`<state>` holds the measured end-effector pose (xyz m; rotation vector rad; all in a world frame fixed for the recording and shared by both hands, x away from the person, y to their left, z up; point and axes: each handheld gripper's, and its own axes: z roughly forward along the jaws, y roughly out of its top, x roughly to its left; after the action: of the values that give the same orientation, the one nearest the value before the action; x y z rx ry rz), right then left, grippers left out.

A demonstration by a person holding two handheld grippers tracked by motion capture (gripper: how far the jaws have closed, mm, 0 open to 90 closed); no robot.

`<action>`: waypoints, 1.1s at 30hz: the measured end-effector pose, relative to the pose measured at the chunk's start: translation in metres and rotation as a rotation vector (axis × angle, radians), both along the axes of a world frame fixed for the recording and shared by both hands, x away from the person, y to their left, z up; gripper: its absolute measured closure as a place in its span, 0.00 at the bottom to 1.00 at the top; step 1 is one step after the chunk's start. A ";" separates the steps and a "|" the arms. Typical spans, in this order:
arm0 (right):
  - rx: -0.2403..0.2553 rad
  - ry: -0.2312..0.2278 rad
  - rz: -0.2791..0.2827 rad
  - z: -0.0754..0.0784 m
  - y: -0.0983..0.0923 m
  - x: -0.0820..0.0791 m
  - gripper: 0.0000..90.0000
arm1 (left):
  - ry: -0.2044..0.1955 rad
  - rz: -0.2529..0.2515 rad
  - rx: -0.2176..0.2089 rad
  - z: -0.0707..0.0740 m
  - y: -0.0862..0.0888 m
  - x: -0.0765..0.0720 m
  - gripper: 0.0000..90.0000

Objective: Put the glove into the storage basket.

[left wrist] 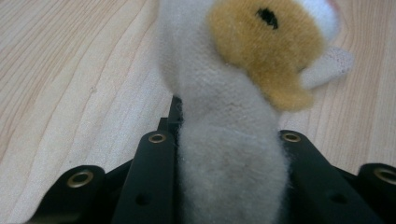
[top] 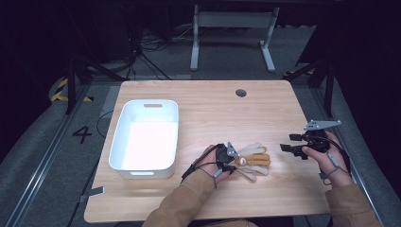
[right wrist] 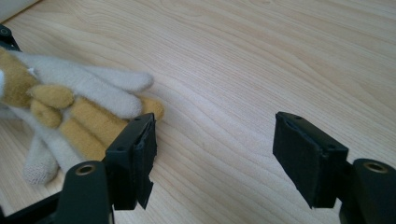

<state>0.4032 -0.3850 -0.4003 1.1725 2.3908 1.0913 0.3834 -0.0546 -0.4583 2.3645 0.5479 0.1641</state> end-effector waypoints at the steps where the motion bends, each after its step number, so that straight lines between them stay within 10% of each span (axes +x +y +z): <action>1: -0.001 0.001 -0.001 0.000 0.000 0.000 0.35 | 0.002 -0.001 0.005 0.001 0.000 0.000 0.80; 18: 0.006 -0.007 -0.014 -0.001 -0.004 0.001 0.34 | 0.099 0.048 -0.037 0.023 0.006 0.001 0.80; 33: 0.006 -0.026 -0.025 -0.001 -0.007 0.003 0.32 | 0.085 0.087 -0.075 0.049 0.015 0.002 0.80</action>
<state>0.4058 -0.3918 -0.4016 1.1800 2.3485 1.1003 0.3855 -0.0394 -0.4089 2.2841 0.6865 0.0816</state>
